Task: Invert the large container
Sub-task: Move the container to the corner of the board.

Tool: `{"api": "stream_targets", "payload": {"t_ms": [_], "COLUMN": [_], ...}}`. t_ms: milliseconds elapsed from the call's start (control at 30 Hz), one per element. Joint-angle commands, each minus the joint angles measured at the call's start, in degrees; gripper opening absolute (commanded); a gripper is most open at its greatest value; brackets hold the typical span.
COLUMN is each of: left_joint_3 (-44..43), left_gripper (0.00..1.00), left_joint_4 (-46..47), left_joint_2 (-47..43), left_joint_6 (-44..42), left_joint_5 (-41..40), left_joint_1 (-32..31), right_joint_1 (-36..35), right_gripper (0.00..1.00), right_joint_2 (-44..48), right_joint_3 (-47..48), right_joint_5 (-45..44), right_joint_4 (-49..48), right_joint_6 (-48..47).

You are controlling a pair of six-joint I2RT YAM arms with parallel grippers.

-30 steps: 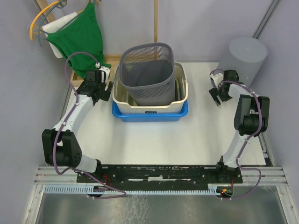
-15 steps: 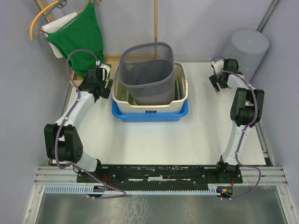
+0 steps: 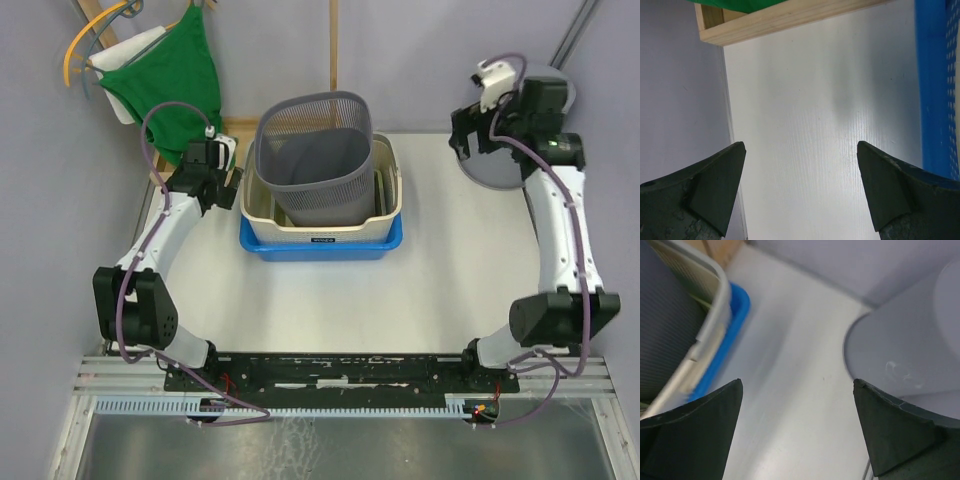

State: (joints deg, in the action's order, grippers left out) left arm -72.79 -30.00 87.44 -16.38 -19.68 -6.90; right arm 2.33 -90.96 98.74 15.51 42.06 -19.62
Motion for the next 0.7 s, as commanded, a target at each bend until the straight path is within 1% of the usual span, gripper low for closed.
{"api": "stream_targets", "payload": {"t_ms": [0,33,133,200,267,367,467,567,600,667], "left_joint_3": [-4.9,-5.3,-6.4,-7.0,-7.6,-9.1,-12.2,-19.3,-22.8,-29.9], "left_gripper": [0.99,0.99,0.99,0.99,0.99,0.99,0.99,0.99,0.99,0.99], "left_joint_4": [-1.2,-1.6,-2.7,-3.3,-3.9,-5.4,-7.2,-11.6,-13.6,-18.2], "left_joint_2": [-2.7,-2.6,-2.6,-3.0,-3.6,-4.3,-4.0,-2.4,-1.7,0.0], "left_joint_6": [-1.1,-0.8,-0.7,-0.9,-1.2,-1.6,-1.8,-0.9,-0.5,0.4], "left_joint_5": [-0.6,-0.4,-0.4,-0.5,-0.7,-1.8,-4.3,-4.3,-3.1,0.2], "left_joint_1": [-0.3,-0.4,-0.3,-0.3,-0.3,-0.3,-0.2,-0.1,-0.2,-0.2], "right_joint_1": [0.9,0.9,0.9,0.8,0.0,-3.1,-9.3,-15.6,-17.5,-20.3], "right_gripper": [1.0,1.0,0.99,0.98,0.96,0.95,0.94,0.94,0.94,0.93], "right_joint_2": [8.3,8.8,7.8,6.4,4.7,1.3,-3.0,-7.8,-9.9,-13.9], "right_joint_3": [11.3,13.2,17.4,17.8,18.1,21.5,26.3,32.5,35.4,40.9], "right_joint_5": [14.4,17.2,28.0,34.9,37.8,35.4,27.5,16.6,13.5,9.9], "right_joint_4": [7.2,7.4,6.5,2.6,-0.8,1.9,6.0,10.4,12.2,15.2], "right_joint_6": [9.2,11.1,22.0,30.4,35.1,34.9,31.3,25.8,24.5,23.4]}}
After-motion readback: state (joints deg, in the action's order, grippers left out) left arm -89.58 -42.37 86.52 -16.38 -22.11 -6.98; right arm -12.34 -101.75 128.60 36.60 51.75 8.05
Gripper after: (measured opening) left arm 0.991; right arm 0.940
